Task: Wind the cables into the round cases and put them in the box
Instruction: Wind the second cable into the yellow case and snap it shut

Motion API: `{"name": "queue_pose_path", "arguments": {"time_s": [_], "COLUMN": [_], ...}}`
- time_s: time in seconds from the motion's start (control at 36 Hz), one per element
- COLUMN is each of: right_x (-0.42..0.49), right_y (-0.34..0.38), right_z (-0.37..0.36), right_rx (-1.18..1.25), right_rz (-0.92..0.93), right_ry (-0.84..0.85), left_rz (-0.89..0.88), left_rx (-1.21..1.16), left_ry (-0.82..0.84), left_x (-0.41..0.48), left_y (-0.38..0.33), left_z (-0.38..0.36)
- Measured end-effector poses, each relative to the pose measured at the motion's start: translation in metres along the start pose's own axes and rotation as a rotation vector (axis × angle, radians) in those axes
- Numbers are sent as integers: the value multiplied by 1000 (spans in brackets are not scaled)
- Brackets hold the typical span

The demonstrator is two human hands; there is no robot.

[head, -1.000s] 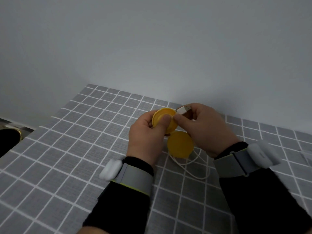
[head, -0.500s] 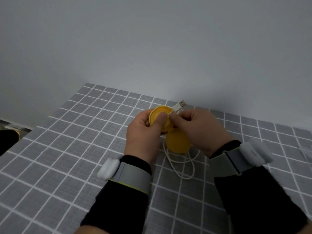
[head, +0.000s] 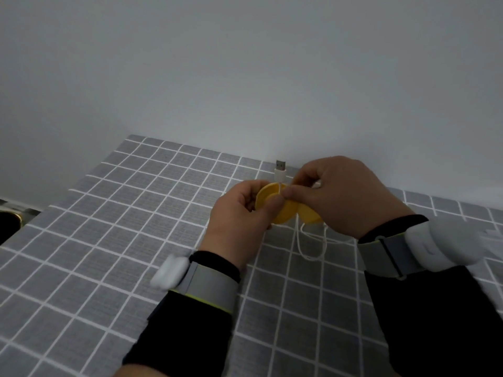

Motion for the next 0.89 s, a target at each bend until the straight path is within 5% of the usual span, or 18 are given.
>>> {"name": "queue_pose_path", "arguments": {"time_s": [0.36,0.89], "right_x": [-5,-3], "right_y": [-7,12], "right_z": [-14,-73], "right_rx": [268,687], "right_rz": [-219,-306], "right_ry": [-217,-139], "left_rz": [26,156], "left_rx": [-204,-410], "left_ry": [-278,-437], "left_x": [2,1], "left_y": [5,25], "left_z": [32,48]}}
Point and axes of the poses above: each hand's wrist, its own x-axis towards the middle knuckle, its own z-axis out of the back of the hand, y = z × x, the point moved 9 cm from there along x, towards the middle knuckle, and after that the axes turned 3 degrees about z, right-handed, at the moved point
